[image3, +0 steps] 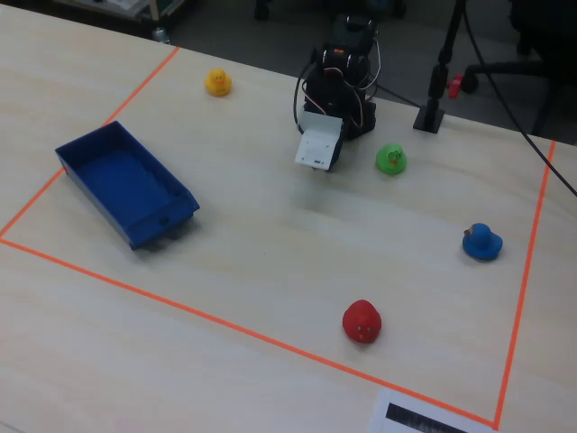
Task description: Grasp yellow duck and put it into box.
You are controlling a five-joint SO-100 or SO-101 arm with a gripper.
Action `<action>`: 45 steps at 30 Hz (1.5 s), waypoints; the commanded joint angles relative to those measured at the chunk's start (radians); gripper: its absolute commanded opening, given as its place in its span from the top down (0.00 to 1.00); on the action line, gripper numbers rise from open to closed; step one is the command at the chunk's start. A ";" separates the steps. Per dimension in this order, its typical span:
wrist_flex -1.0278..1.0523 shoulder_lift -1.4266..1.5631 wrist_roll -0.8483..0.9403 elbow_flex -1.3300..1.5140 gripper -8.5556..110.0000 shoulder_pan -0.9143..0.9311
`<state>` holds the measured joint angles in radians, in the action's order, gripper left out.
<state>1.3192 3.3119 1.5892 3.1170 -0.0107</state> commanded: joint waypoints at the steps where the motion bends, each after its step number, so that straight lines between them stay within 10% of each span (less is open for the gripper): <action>1: 0.028 0.000 -0.003 -0.006 0.86 -0.008; 45: 0.026 0.000 0.000 -0.006 0.93 -0.002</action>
<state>1.3192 3.3119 1.5892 3.1170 -0.0107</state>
